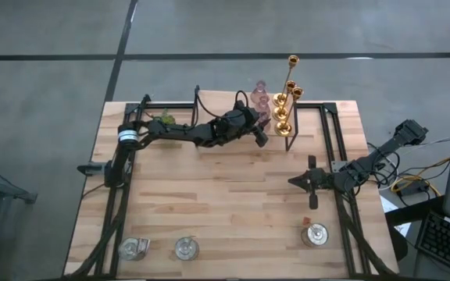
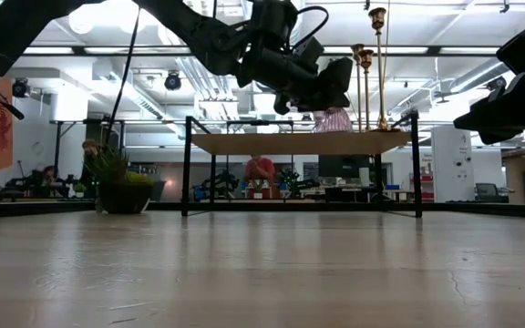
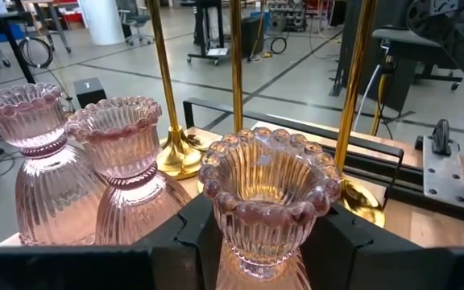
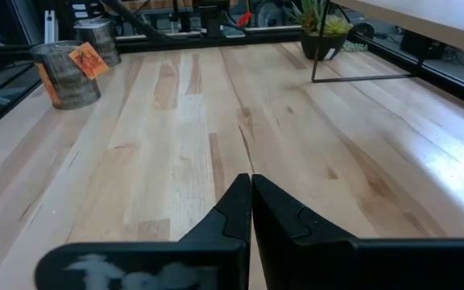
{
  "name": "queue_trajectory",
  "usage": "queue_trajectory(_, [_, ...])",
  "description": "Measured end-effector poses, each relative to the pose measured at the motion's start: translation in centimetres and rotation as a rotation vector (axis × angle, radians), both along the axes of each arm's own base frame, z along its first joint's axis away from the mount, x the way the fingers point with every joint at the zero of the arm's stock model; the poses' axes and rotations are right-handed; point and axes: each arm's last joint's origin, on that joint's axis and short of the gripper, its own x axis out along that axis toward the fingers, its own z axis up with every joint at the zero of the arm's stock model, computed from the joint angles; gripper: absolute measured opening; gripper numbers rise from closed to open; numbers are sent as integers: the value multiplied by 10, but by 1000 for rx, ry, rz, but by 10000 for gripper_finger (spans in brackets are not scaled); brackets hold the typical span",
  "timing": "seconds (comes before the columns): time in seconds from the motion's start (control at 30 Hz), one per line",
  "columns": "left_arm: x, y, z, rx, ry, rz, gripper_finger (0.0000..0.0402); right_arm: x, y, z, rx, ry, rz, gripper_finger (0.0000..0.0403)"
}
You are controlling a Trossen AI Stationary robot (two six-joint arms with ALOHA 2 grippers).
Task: Pick & Place candle stick holders
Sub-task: Align the red candle holder on the shelf with the red candle holders
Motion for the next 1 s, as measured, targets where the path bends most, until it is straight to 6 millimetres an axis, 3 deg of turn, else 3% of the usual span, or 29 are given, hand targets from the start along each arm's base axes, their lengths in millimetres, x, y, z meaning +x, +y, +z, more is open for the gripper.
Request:
queue_trajectory(0.3, [-2,3,-3,-8,-1,7,143,0,0,0,0,0,0,8])
queue_trajectory(0.63, [-2,4,-4,-14,6,9,209,0,0,0,3,0,-1,8])
queue_trajectory(1.0, [-13,-12,14,-11,101,-35,222,0,0,0,26,-2,-5,8])
